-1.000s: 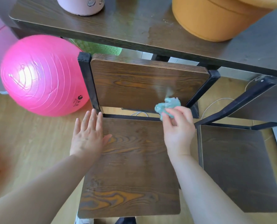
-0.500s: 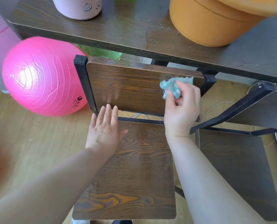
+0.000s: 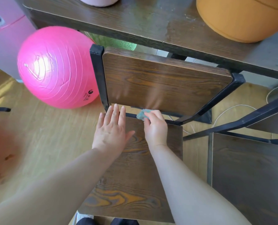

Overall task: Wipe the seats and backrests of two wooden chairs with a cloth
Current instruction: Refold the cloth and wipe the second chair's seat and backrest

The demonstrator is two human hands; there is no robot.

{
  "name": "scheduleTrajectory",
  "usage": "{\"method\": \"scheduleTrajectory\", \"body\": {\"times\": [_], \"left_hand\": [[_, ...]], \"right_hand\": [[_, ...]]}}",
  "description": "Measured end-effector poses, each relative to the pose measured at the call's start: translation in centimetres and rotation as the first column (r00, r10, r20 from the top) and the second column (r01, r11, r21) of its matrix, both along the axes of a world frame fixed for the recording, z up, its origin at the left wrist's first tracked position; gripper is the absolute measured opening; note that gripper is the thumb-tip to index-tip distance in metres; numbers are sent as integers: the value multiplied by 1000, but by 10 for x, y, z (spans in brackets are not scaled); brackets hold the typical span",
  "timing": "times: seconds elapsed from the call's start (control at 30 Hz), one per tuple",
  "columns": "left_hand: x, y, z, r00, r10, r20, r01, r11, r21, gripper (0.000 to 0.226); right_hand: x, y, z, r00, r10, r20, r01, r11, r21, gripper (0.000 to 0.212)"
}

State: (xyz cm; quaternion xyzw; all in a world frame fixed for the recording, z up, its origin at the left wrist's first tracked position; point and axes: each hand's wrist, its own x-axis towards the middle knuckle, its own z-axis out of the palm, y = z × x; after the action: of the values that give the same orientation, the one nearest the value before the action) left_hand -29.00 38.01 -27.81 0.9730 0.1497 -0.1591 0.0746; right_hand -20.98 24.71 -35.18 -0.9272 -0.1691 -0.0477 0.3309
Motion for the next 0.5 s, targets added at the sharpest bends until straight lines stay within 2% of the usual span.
{"method": "scheduleTrajectory", "body": {"times": [0.07,0.2,0.4,0.5], "left_hand": [[-3,1,2,1000,0,-3,0,1000,-2,84],[-7,2,11,1000,-9,6,9,1000,0,84],[-10,5,27,999,-49,9,49,999,1,84],[-11,9,34,998,-54,16,54,999,0,82]], "right_hand": [[-11,-8,0,1000,8,-27,-9,1000,-22,21],[-45,-21,33,999,46,-9,-45,998,48,20],[-30,2,134,957,-35,287,-35,971,235,15],[-2,22,168,925,-92,369,-22,955,294,16]]}}
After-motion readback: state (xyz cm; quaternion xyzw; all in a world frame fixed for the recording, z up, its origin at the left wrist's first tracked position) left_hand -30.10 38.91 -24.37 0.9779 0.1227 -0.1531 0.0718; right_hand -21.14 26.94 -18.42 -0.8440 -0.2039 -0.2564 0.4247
